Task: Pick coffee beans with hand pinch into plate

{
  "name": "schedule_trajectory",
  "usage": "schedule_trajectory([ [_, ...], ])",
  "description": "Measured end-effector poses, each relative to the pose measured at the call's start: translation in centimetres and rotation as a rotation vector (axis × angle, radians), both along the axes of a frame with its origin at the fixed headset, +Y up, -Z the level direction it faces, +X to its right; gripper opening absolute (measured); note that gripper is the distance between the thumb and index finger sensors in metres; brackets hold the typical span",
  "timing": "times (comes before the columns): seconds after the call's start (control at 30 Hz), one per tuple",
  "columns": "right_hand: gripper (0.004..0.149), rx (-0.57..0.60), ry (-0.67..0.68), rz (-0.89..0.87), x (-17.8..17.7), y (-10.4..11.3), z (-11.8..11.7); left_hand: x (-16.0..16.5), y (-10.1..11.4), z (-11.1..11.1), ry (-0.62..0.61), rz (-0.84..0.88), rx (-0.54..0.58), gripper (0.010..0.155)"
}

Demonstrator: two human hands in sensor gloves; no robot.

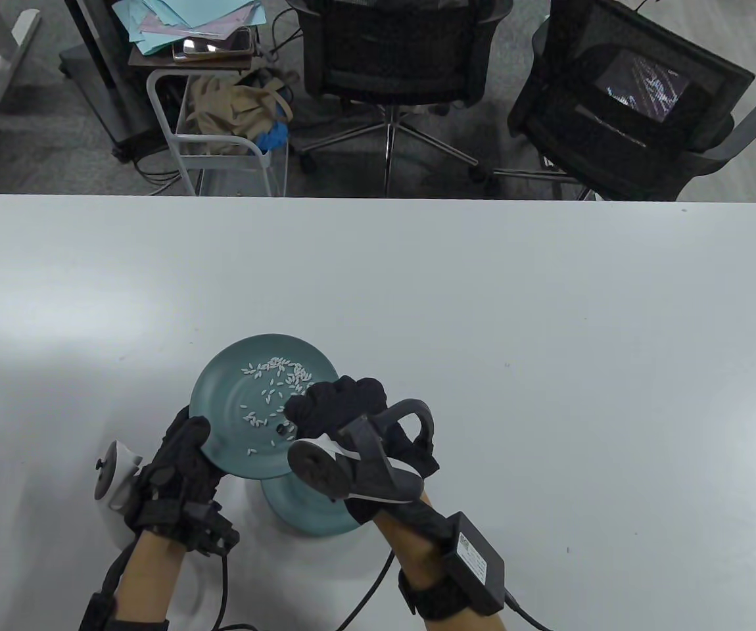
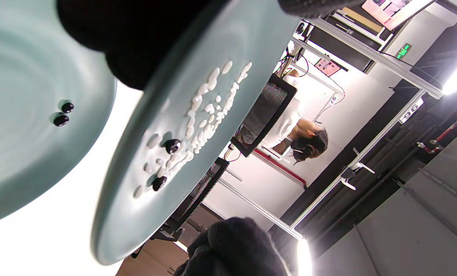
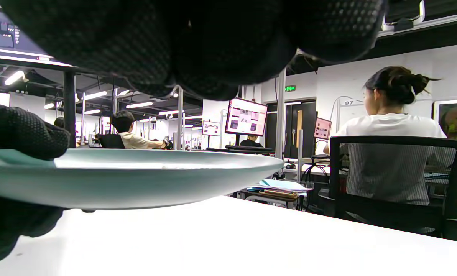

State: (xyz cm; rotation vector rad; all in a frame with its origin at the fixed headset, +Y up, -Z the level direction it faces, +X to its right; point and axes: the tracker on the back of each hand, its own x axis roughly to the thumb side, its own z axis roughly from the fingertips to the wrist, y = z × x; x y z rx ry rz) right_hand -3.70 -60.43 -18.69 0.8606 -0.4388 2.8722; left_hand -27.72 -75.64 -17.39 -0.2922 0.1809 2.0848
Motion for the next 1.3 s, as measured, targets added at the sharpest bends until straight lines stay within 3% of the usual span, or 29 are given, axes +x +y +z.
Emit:
schedule_trajectory([
  [0.8, 0.037, 0.019, -0.152, -0.233, 2.6, -2.5, -2.6, -2.6, 0.2, 0.3, 0.106, 0.041, -0.004, 0.06],
  [1.3, 0.036, -0.025, -0.15, -0.189, 2.1, -3.8, -3.2, -2.9, 0.4, 0.4, 0.123, 0.051, -0.002, 0.06],
])
